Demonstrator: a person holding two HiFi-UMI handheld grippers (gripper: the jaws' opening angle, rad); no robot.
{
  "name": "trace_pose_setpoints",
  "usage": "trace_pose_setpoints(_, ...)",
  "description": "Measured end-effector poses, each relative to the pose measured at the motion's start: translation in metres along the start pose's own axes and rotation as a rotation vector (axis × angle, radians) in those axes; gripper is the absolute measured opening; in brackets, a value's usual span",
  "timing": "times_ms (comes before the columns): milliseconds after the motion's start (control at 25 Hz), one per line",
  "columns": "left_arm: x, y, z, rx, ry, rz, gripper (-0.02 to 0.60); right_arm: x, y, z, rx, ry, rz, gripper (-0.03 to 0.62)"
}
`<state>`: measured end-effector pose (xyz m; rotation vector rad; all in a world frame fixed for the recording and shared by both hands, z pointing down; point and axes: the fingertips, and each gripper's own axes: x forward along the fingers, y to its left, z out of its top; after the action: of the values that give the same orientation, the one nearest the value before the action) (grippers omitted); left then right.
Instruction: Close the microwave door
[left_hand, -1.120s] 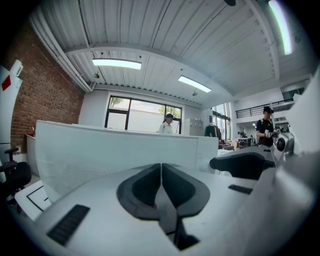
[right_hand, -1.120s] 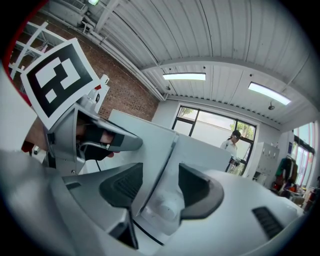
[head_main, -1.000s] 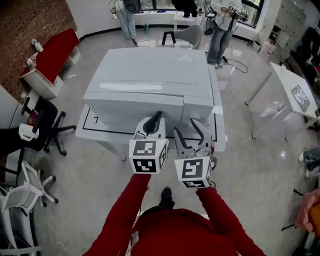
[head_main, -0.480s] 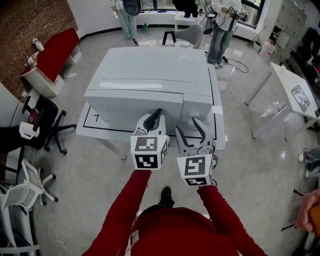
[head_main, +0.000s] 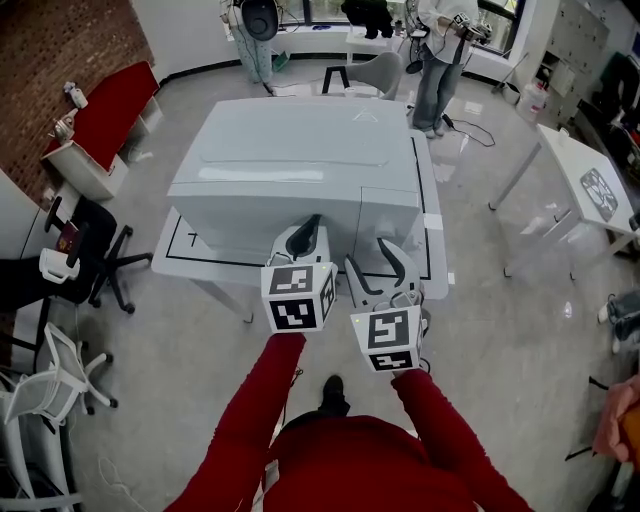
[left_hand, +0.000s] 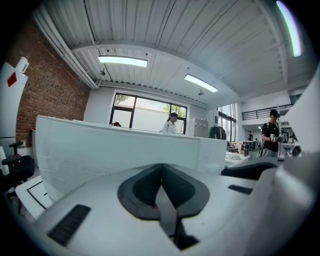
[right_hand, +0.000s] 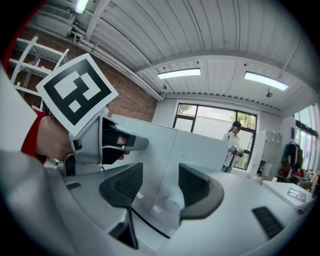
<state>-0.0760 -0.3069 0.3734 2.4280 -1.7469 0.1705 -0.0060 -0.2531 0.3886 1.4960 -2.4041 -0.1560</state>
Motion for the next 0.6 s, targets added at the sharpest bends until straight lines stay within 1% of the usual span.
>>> trace_pose_setpoints(160, 0.000, -0.001, 0.002, 0.006, -0.004, -0.008, 0.012, -0.002, 0.000, 0.001, 0.011, -0.006, 0.014, 0.238)
trace_pose_setpoints(280, -0.001, 0.001, -0.003, -0.015, 0.008, -0.025, 0.012, -0.005, 0.002, 0.002, 0.031, -0.014, 0.047, 0.233)
trace_pose_setpoints(360, -0.004, 0.002, -0.008, -0.031, 0.014, -0.045, 0.012, -0.008, 0.003, 0.003, 0.063, -0.025, 0.078, 0.215)
trace_pose_setpoints(440, -0.012, 0.003, -0.009, -0.039, 0.005, -0.069, 0.012, -0.012, 0.001, 0.005, 0.117, -0.046, 0.111, 0.194)
trace_pose_setpoints(600, -0.030, 0.003, -0.008, -0.052, -0.020, -0.122, 0.012, -0.025, -0.011, 0.012, 0.247, -0.112, 0.176, 0.114)
